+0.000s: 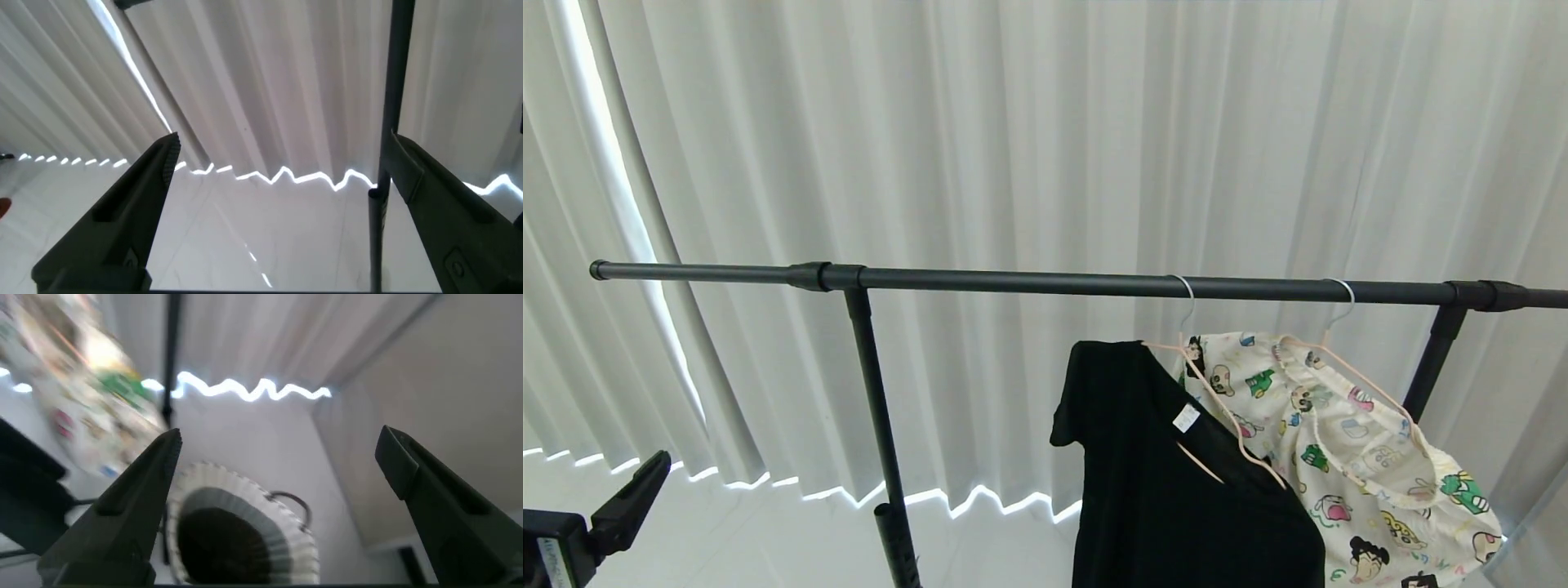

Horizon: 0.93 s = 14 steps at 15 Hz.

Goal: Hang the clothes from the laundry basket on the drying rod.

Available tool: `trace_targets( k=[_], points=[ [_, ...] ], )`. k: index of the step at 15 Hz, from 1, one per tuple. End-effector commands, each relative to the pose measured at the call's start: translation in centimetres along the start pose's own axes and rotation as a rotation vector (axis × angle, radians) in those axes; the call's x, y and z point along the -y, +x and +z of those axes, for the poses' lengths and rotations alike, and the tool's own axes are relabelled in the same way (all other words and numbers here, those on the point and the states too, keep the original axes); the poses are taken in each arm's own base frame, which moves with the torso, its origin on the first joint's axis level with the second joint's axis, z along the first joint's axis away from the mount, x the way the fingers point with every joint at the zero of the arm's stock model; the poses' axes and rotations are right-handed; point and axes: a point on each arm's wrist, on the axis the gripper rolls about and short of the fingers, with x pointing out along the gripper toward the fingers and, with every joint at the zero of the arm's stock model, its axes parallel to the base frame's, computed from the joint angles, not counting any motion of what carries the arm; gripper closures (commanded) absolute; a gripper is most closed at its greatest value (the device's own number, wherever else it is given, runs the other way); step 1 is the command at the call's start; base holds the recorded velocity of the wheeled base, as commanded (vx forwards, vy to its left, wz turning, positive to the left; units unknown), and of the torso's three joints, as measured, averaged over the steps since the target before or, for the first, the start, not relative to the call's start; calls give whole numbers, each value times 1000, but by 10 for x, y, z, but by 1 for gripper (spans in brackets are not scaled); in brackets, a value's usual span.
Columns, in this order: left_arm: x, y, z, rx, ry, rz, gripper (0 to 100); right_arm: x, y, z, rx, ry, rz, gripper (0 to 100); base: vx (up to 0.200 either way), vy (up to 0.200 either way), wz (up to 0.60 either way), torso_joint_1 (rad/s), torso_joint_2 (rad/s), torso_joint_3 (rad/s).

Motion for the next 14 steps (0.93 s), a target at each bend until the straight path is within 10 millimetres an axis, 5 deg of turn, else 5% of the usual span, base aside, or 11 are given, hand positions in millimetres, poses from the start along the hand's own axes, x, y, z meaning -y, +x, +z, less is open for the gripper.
trace_targets(
  k=[1, 4, 7, 10, 14],
  points=[
    [3, -19, -13, 47, -2, 21, 0, 9, -33, -68, 95, -50, -101, 0, -200, 0, 0, 7, 2, 2],
    [9, -34, -36, 70, -4, 29, 0, 1, -35, -128, 184, -131, -138, 0, -200, 0, 0, -1, -1, 6],
    [15, -47, -59, 79, -6, 49, 0, -3, -23, -136, 121, -98, -215, 0, -200, 0, 0, 1, -1, 5],
    [25, -81, -97, 114, -13, 64, 0, -12, -3, -143, 168, 91, -205, 0, -133, 0, 0, 5, 0, 3],
    [22, -81, -96, 64, -48, 149, 0, -15, 3, -146, 206, 282, -193, 0, 0, 0, 0, 0, 0, 0]
  ],
)
